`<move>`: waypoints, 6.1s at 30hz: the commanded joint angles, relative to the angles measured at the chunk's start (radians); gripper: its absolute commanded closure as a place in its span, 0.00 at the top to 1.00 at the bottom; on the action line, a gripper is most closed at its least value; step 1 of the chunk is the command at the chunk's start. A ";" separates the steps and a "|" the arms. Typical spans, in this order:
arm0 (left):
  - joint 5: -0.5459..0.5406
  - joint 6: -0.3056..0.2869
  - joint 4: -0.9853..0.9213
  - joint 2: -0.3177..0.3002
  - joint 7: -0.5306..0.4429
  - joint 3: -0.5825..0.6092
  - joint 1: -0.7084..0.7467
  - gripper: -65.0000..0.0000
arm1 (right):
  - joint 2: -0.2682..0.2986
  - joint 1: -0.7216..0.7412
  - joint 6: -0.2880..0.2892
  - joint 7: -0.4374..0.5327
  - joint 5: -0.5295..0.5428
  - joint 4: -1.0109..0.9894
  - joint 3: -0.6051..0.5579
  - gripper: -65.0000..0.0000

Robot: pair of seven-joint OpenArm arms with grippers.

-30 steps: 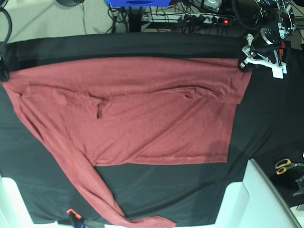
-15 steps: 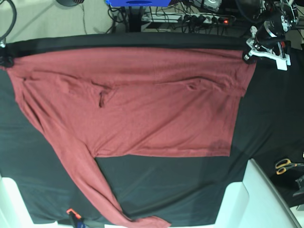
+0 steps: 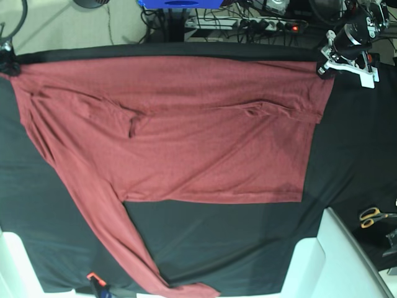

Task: Fold the T-shirt properly
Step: 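Release both corners and raise both grippers, then move the right gripper to the shirt side edge and grasp it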

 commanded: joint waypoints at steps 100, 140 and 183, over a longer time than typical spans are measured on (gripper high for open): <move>0.111 -0.178 0.020 -0.100 0.043 -0.273 -0.066 0.04 | 0.142 0.762 0.431 0.495 -0.591 -0.646 -0.775 0.60; 0.111 -0.174 0.020 -0.099 0.043 -0.273 -0.061 0.05 | 0.137 0.851 0.425 0.557 -0.594 -0.764 -0.932 0.59; 0.111 -0.173 0.018 -0.095 0.043 -0.180 -0.069 0.05 | 0.142 0.787 0.305 0.396 -0.585 -0.455 -0.922 0.01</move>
